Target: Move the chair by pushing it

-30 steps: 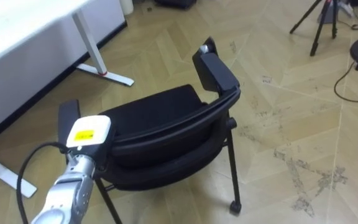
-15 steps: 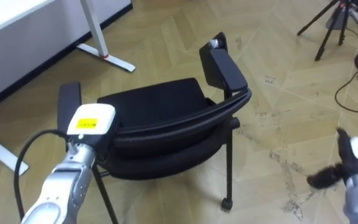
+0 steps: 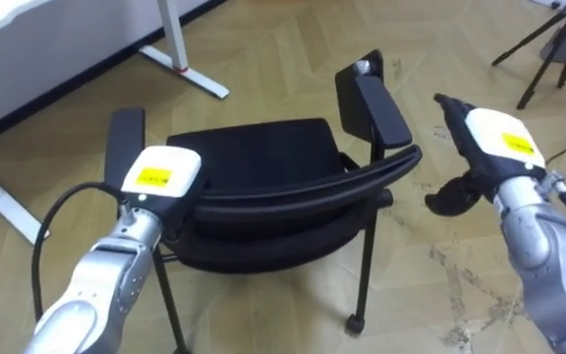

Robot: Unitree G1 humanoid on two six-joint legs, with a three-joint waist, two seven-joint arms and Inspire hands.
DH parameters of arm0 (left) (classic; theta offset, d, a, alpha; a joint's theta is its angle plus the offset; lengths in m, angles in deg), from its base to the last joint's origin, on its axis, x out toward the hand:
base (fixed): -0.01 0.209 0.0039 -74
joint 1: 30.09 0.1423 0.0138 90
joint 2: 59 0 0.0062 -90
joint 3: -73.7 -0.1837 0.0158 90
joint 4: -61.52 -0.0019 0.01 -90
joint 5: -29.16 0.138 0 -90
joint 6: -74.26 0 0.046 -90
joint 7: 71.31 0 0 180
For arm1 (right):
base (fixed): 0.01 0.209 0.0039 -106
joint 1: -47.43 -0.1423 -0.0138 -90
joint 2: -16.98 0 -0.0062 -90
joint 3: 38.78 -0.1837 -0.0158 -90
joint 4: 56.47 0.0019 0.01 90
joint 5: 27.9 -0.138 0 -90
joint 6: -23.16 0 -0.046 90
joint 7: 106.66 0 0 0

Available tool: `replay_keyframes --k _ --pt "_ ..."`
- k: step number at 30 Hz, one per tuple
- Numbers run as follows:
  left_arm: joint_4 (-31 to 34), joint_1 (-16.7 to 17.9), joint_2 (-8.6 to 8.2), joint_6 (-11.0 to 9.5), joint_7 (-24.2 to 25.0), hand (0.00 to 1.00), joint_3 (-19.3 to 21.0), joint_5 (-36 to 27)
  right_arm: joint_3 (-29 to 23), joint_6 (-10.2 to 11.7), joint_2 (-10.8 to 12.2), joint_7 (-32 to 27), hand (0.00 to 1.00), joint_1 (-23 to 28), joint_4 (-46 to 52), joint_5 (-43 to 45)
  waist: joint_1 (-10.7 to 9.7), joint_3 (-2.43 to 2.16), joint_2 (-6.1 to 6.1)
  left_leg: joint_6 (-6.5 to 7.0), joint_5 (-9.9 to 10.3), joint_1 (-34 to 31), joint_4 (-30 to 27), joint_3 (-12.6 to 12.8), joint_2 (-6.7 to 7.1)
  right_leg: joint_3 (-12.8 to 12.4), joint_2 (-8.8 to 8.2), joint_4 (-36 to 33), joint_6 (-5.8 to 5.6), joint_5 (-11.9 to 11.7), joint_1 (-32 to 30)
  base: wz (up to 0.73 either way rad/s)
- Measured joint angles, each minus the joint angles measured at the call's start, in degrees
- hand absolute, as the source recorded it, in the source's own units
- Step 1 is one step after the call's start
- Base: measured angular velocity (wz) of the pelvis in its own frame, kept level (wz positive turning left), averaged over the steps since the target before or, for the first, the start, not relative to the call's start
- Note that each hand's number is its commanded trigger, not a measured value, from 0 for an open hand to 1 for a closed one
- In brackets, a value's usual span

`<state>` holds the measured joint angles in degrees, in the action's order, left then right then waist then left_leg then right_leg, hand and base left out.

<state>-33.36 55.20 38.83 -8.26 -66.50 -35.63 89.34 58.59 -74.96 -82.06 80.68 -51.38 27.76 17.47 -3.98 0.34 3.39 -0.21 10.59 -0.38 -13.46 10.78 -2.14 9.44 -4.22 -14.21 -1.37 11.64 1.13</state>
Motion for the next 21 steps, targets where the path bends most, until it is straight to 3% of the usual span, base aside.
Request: replay_keyframes --k 2,5,8,17,21 --pt "-0.8 -0.7 0.06 -0.6 0.0 1.00 0.0 -0.1 1.3 0.0 -0.2 1.1 0.00 -1.5 0.0 0.0 0.2 0.13 0.14 0.00 0.0 0.1 -0.1 -0.1 -0.05 0.1 -0.01 -0.4 0.02 0.0 0.0 0.00" --pt "-2.7 -2.9 0.08 -1.5 0.0 1.00 -0.3 0.1 5.5 0.1 -0.5 2.1 0.00 -4.4 0.3 0.6 1.3 0.80 1.22 -0.02 0.0 0.2 -0.3 -0.1 -0.21 0.0 0.13 -0.7 0.17 0.1 0.1 -0.01" --pt "-3.5 -4.3 0.06 -1.7 0.0 1.00 -1.1 0.1 7.2 0.8 -0.5 3.5 0.00 -4.8 1.6 1.8 1.8 0.91 1.59 -0.08 0.2 -0.3 -1.0 -0.3 -0.21 0.1 0.13 -0.6 0.19 0.1 -0.1 0.04" --pt "-3.1 -4.4 0.26 -3.3 -0.7 1.00 -1.6 0.2 10.3 1.4 -2.9 6.6 0.00 -4.7 7.6 2.7 3.2 0.72 1.70 0.01 0.6 -1.2 -1.9 -0.8 -0.25 0.7 0.10 -0.7 0.15 0.2 -0.4 0.02" --pt "-3.2 -4.4 0.30 -3.4 -0.7 1.00 -1.6 0.2 11.4 1.3 -3.0 8.2 0.00 -4.8 9.6 4.5 3.2 0.31 2.01 0.01 0.6 -1.5 -1.9 -1.0 -0.24 0.7 0.10 -0.8 0.15 0.2 -0.6 0.00"
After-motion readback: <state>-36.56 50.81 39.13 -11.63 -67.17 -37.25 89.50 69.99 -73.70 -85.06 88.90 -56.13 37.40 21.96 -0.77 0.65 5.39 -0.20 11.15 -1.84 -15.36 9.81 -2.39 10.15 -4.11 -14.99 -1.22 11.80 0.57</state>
